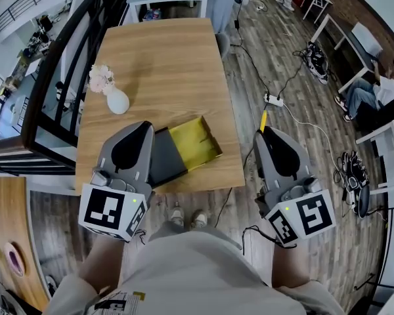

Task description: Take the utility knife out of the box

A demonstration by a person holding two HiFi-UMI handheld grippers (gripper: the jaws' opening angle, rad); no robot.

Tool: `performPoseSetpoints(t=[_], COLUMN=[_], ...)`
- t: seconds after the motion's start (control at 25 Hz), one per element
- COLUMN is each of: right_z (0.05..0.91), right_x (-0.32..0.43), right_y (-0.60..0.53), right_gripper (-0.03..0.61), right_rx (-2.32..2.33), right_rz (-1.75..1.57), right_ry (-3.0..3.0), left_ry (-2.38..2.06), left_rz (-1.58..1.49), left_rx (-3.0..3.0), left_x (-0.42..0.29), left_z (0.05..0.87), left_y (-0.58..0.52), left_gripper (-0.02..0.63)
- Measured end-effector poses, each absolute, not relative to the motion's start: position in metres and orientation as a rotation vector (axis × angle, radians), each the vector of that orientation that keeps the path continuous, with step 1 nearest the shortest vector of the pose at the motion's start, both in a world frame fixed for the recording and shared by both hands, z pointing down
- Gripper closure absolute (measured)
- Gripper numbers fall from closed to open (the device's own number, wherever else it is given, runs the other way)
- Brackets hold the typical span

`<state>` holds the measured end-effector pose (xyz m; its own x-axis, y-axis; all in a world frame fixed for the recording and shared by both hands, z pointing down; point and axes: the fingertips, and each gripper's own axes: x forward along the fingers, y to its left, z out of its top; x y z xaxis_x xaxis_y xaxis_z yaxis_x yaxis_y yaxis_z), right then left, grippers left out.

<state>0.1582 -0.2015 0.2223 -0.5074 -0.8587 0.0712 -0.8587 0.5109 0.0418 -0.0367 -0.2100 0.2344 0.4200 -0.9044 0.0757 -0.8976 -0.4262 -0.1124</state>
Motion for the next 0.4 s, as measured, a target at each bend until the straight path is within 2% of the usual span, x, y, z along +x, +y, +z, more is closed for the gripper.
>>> performPoseSetpoints(t=[0.4], right_z=[0.2241], right_x=[0.1601], right_y=[-0.1945], right_gripper=[0.529], right_rx=[1.492], right_rz=[0.015], right_ry=[-2.669], left_ry=[1.632], left_rz=[-0.201], left_rx=[-2.602], left_x=[-0.0284], left_z=[0.2323], left_y=[-0.2036], left_gripper=[0.612])
